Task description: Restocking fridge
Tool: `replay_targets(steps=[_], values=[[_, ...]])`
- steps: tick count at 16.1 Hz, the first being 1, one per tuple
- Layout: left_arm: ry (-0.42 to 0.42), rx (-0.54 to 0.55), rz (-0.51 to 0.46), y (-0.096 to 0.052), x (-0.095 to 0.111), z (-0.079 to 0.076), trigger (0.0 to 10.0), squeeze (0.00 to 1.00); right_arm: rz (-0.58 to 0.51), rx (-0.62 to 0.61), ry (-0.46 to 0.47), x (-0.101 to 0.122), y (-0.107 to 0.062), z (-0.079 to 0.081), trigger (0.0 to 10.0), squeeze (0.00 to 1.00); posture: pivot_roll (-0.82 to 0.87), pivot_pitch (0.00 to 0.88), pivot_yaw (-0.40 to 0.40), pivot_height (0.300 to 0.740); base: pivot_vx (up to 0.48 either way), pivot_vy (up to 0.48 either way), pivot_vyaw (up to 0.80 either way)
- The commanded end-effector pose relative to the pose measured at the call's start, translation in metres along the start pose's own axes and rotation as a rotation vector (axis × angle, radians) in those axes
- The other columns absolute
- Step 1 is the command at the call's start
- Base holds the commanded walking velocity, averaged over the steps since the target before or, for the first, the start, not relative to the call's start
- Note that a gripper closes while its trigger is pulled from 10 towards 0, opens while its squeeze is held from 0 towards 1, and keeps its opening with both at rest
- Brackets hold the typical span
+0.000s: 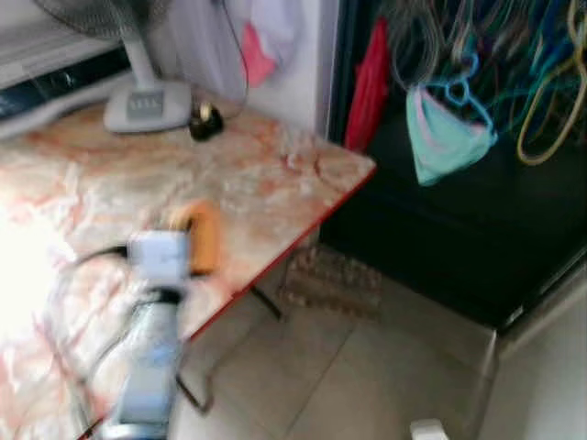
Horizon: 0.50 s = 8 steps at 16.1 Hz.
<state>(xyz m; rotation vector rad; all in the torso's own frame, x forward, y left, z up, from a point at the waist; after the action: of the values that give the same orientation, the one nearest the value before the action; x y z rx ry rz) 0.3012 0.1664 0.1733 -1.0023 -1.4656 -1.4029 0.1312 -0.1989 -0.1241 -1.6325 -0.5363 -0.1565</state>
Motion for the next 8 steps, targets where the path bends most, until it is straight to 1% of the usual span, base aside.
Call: replay_targets(steps=[1,8], values=[[0.034,0.033,-0.001,-0.0019,0.0018,0.0139,10.0,0.0,-0.02,0.007,0.0,0.0067,0.0011,0.0034,10.0,0.0,0.01,0.05,0.031,0.74,0.0,0.0,-0.8],[0.03,0.004,0.012,-0.0023,0.0017,0.01,10.0,0.0,-0.021,0.013,0.001,0.0075,0.0013,0.0057,10.0,0.0,0.02,0.063,0.041,0.74,0.0,0.0,-0.8]])
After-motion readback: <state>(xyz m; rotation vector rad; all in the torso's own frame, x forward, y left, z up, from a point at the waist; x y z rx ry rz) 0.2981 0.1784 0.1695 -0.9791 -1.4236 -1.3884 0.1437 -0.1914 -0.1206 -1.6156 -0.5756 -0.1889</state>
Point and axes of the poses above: a point about 5 cm out from each wrist's last joint towards the gripper, its own y axis pointing out of the wrist towards the gripper, its own x axis along the axis of the wrist's last joint, z = x × y, the point moved 2 cm from there along y, pointing out of the wrist towards the gripper, and after that the axes turned 11 degrees about -y, right-handed, at the moved point
